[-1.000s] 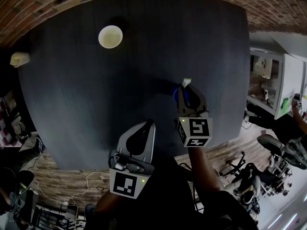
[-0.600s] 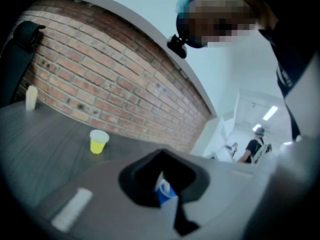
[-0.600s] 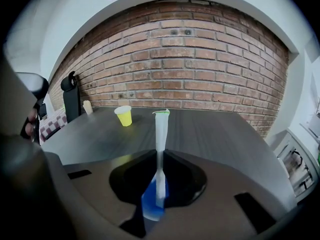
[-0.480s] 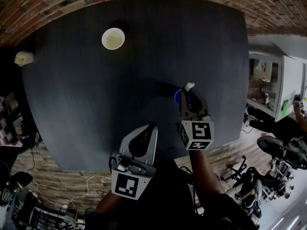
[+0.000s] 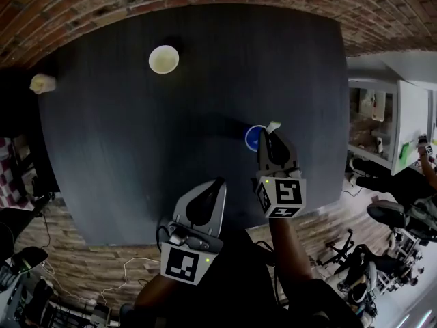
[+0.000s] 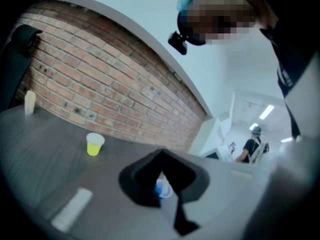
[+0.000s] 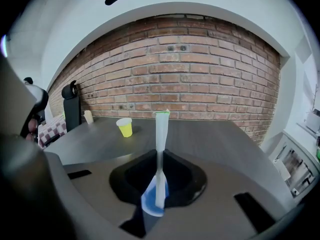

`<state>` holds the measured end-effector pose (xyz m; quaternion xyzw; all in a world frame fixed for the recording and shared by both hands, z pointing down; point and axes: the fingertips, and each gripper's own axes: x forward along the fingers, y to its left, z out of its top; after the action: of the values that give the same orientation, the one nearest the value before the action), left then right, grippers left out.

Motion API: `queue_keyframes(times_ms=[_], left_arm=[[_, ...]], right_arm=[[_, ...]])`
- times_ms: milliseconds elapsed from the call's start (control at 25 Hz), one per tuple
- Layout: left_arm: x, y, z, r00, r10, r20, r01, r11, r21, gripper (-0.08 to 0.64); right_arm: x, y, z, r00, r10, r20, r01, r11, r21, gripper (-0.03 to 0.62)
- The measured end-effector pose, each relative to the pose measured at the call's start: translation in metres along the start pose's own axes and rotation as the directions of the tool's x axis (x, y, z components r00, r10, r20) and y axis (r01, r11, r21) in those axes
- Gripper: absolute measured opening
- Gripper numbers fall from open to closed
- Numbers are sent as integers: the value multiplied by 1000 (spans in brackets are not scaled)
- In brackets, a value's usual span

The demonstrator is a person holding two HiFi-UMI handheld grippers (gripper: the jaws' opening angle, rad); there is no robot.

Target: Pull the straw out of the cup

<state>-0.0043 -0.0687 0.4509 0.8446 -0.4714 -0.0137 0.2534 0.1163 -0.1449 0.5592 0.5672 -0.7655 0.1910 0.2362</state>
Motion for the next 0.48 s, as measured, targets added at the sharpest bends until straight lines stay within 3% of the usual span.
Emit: queue_keyframes(times_ms=[480], left_arm=[[-20,-24,14,999,-10,33,9,999,33,5]], right_arm=[[-45,5,35,992,5,125,-9,999,32,35]])
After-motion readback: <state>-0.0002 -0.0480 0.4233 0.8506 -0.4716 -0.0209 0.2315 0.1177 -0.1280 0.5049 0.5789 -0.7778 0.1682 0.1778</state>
